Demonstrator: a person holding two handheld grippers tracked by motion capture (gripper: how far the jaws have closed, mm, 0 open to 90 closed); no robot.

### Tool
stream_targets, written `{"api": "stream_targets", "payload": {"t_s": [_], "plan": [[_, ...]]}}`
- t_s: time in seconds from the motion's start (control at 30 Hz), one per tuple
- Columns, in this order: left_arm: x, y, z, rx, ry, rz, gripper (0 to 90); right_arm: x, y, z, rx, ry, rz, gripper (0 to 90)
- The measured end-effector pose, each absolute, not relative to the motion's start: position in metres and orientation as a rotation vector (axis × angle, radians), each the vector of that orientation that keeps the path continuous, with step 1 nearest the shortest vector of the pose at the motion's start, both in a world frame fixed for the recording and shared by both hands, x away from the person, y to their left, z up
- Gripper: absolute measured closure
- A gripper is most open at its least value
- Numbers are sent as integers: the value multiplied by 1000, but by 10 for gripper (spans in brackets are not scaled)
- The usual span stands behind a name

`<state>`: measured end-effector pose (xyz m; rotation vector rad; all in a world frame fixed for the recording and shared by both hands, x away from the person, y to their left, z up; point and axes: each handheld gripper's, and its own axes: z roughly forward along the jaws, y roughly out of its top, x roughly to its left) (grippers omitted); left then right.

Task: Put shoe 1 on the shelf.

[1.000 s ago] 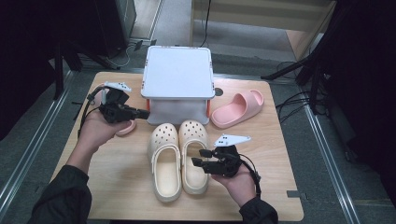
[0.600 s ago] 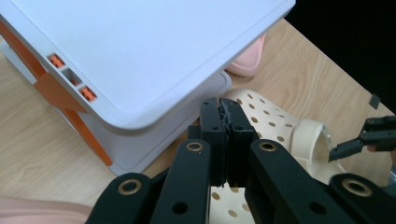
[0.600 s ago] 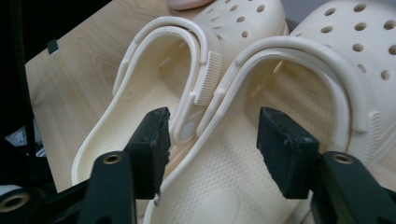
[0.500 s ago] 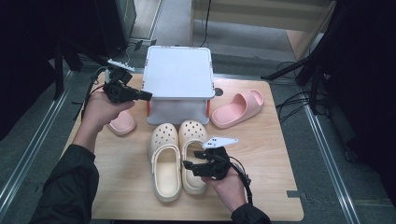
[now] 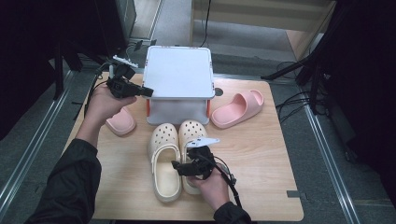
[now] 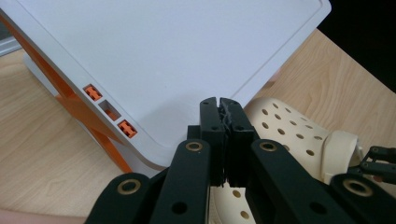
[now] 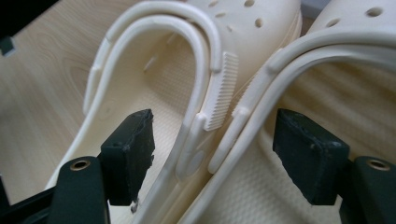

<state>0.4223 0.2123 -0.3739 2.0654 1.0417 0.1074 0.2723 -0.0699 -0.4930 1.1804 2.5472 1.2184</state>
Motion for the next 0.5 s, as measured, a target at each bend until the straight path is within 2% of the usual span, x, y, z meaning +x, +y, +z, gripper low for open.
{"api": "stream_targets", "payload": {"t_s": [0.27,0.5], "plan": [[428,215,-374,2062,1061,134,879,278,-54,-501,1212,2531,1132,295],[430,215,-376,2068,1062,142,886,284,-54,-504,1252,2513,1116,382]]}}
